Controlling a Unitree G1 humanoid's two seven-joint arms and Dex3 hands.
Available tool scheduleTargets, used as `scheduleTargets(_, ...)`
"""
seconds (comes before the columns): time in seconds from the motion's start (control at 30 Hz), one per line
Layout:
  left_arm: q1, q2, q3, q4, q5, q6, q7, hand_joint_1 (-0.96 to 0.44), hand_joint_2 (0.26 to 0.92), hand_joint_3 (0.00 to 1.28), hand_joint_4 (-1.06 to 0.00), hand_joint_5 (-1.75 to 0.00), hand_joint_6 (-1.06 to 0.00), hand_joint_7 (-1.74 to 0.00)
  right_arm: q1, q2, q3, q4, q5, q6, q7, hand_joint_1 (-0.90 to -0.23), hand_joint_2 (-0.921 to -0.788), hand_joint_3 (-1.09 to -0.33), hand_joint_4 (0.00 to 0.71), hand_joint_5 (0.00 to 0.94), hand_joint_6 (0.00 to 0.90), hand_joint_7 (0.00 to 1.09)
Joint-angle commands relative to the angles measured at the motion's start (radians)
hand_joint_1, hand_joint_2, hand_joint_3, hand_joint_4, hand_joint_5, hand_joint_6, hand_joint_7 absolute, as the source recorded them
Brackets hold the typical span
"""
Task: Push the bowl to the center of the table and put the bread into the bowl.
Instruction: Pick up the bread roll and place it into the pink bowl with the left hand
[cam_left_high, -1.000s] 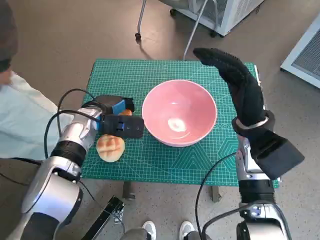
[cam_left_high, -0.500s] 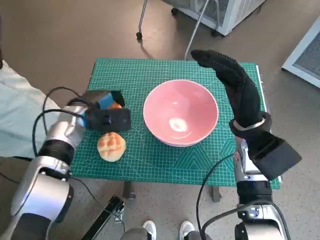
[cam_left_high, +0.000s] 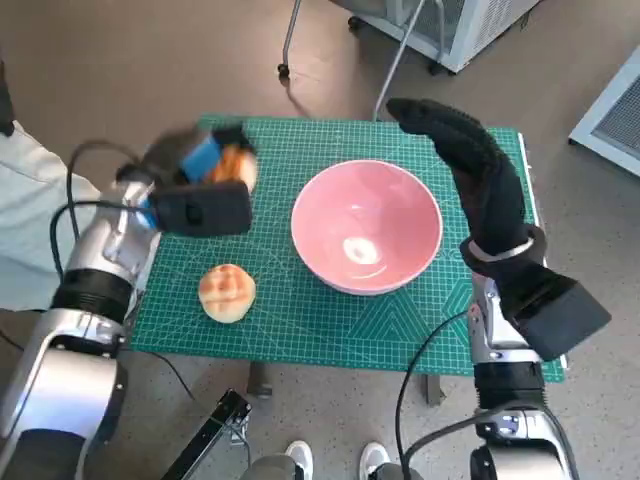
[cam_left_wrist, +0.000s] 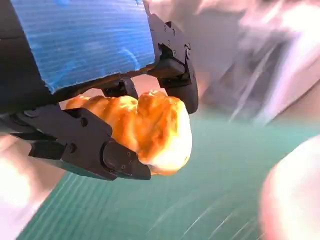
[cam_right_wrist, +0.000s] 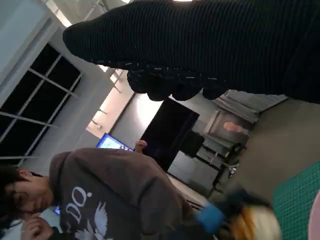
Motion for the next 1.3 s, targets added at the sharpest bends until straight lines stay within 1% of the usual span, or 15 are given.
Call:
scheduleTargets(0.03,0.036,-0.031,0.021,-0.186,-0.034,-0.041,0.005,0.00,0.920,0.09,-0.69,-1.13,-0.57,-1.26,0.015,-0.007,-0.001,0.004,0.017,0.016,0.016,-0.657,-0.921,-0.836,0.256,0.030,-0.001,0.77)
scheduleTargets(0.13,0.047,-0.057,0.008,-0.249,-0.036,-0.053,-0.010,0.00,0.920,0.09,-0.68,-1.15,-0.59,-1.23,0.017,-0.006,0.000,-0.002,0.017,0.017,0.015,-0.655,-0.921,-0.836,0.255,0.030,-0.001,0.78)
scheduleTargets(0.27,0.051,-0.093,-0.007,-0.275,-0.050,-0.060,-0.052,0.00,0.920,0.09,-0.65,-1.18,-0.61,-1.22,0.016,-0.009,-0.002,0.000,0.019,0.012,0.017,-0.653,-0.921,-0.835,0.256,0.030,-0.001,0.78)
scheduleTargets(0.33,0.053,-0.114,-0.017,-0.279,-0.053,-0.065,-0.071,0.00,0.920,0.11,-0.63,-1.24,-0.60,-1.20,0.016,-0.010,-0.003,0.002,0.020,0.009,0.019,-0.653,-0.921,-0.835,0.256,0.030,-0.001,0.78)
scheduleTargets(0.5,0.055,-0.164,-0.045,-0.283,-0.042,-0.058,-0.105,0.00,0.920,0.13,-0.62,-1.27,-0.56,-1.20,0.018,-0.011,-0.008,0.003,0.026,0.007,0.023,-0.659,-0.921,-0.828,0.256,0.031,-0.001,0.78)
scheduleTargets(0.63,0.053,-0.200,-0.073,-0.270,-0.015,-0.056,-0.102,0.00,0.920,0.13,-0.62,-1.28,-0.55,-1.21,0.021,-0.011,-0.008,0.001,0.032,0.003,0.025,-0.663,-0.921,-0.822,0.257,0.031,-0.001,0.78)
scheduleTargets(0.8,0.044,-0.235,-0.110,-0.209,0.026,-0.082,-0.070,0.00,0.920,0.14,-0.61,-1.31,-0.55,-1.21,0.025,-0.014,-0.009,-0.003,0.029,-0.004,0.021,-0.665,-0.921,-0.819,0.257,0.032,-0.001,0.78)
scheduleTargets(1.03,0.041,-0.271,-0.137,-0.107,0.042,-0.101,-0.058,0.00,0.918,0.17,-0.53,-1.44,-0.57,-1.12,0.029,-0.019,-0.011,-0.004,0.026,-0.011,0.018,-0.679,-0.921,-0.814,0.259,0.033,-0.001,0.78)
scheduleTargets(1.07,0.042,-0.274,-0.138,-0.096,0.039,-0.103,-0.063,0.00,0.919,0.19,-0.51,-1.43,-0.54,-1.19,0.030,-0.019,-0.011,-0.005,0.025,-0.012,0.018,-0.680,-0.921,-0.814,0.259,0.033,-0.001,0.78)
scheduleTargets(1.1,0.043,-0.276,-0.138,-0.086,0.030,-0.097,-0.083,0.00,0.919,0.20,-0.51,-1.42,-0.53,-1.21,0.031,-0.020,-0.011,-0.005,0.025,-0.012,0.017,-0.681,-0.921,-0.814,0.259,0.033,-0.001,0.78)
scheduleTargets(1.13,0.044,-0.278,-0.137,-0.079,0.023,-0.094,-0.097,0.00,0.920,0.26,-0.41,-1.45,-0.48,-1.33,0.032,-0.020,-0.011,-0.006,0.024,-0.012,0.017,-0.681,-0.921,-0.815,0.259,0.033,-0.001,0.78)
scheduleTargets(1.17,0.046,-0.279,-0.137,-0.077,0.014,-0.075,-0.130,0.00,0.920,0.31,-0.34,-1.47,-0.45,-1.41,0.032,-0.021,-0.011,-0.007,0.024,-0.012,0.016,-0.682,-0.921,-0.815,0.259,0.033,-0.001,0.78)
scheduleTargets(1.2,0.047,-0.280,-0.137,-0.076,0.009,-0.062,-0.153,-0.01,0.901,0.31,-0.27,-1.31,-0.38,-1.30,0.033,-0.021,-0.011,-0.008,0.023,-0.011,0.016,-0.682,-0.921,-0.815,0.259,0.033,-0.001,0.78)
scheduleTargets(1.27,0.047,-0.274,-0.146,-0.093,0.011,-0.001,-0.230,-0.05,0.866,0.25,-0.17,-0.64,-0.24,-0.88,0.033,-0.022,-0.011,-0.008,0.024,-0.009,0.016,-0.682,-0.921,-0.817,0.259,0.033,-0.001,0.78)
scheduleTargets(1.3,0.045,-0.271,-0.151,-0.105,0.015,0.030,-0.267,-0.05,0.862,0.20,-0.14,-0.42,-0.19,-0.74,0.033,-0.022,-0.011,-0.008,0.024,-0.008,0.016,-0.682,-0.921,-0.817,0.259,0.033,-0.001,0.78)
